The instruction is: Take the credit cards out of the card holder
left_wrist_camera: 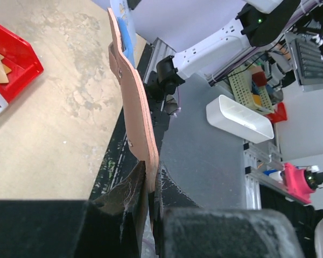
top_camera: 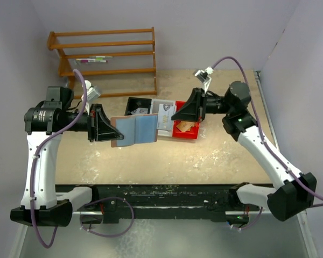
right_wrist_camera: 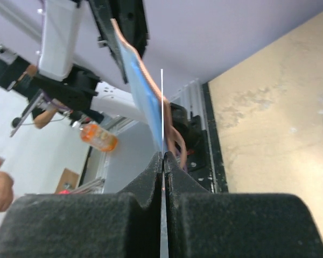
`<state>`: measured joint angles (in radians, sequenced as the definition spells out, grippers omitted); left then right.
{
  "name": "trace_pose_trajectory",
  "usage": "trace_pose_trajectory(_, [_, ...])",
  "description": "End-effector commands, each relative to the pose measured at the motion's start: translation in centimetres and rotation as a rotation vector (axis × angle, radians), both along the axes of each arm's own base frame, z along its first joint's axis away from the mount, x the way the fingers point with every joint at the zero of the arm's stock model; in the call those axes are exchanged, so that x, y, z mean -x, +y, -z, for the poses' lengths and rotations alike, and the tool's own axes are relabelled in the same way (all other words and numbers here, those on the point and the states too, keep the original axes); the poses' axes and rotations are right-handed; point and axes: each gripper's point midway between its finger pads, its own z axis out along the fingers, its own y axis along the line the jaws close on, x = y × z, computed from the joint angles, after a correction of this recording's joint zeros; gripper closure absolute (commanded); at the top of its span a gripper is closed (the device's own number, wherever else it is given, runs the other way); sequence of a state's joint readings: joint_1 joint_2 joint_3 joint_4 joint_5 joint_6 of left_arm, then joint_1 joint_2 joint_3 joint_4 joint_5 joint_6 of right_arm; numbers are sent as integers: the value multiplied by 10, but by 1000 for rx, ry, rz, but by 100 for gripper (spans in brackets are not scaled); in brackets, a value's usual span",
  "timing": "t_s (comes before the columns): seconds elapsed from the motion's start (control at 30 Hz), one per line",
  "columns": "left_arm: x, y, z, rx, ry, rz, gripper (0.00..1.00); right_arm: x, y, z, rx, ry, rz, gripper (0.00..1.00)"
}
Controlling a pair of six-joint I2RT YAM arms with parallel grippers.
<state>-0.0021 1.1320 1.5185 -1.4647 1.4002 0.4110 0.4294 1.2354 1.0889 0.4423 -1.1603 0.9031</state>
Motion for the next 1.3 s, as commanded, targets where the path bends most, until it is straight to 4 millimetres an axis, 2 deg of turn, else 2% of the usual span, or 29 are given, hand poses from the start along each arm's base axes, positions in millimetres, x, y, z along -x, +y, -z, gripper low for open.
trace_pose_trajectory(0.0, [11,1,-15,-3,-185,26,100,-14,-17,25,112,13,113,100])
trace_pose_trajectory(0.2, [32,1,-29,-1,-448,47,100,-47,-23,51,192,28,263,100])
trace_pose_trajectory(0.27, [28,3,-30,-40,-523,12,100,-66,-22,65,225,47,318,100])
trace_pose_trajectory(0.33, [14,8,-26,-103,-593,-57,100,-89,-19,80,252,71,367,100])
trace_pose_trajectory(0.4, [5,14,-18,-167,-654,-94,100,-119,-14,90,279,73,439,100])
trace_pose_trajectory(0.53, [-7,23,9,-267,-644,-88,100,-162,6,108,291,115,516,100])
trace_pose_trajectory(0.6, [-15,28,23,-311,-607,-97,100,-179,20,116,300,122,542,100])
trace_pose_trajectory(0.7, [-23,33,38,-358,-569,-100,100,-202,52,129,321,134,552,100])
trace_pose_trajectory(0.8, [-23,34,46,-371,-566,-82,100,-213,83,145,335,158,542,100])
trace_pose_trajectory(0.83, [-21,34,47,-371,-572,-73,100,-218,91,156,346,176,545,100])
trace_pose_trajectory(0.9, [-20,34,49,-371,-592,-67,100,-223,103,160,348,182,550,100])
trace_pose_trajectory(1.1, [-8,28,47,-330,-722,-28,100,-235,125,196,371,244,570,100])
trace_pose_trajectory(1.27, [-7,27,51,-321,-810,-36,100,-236,137,218,399,296,563,100])
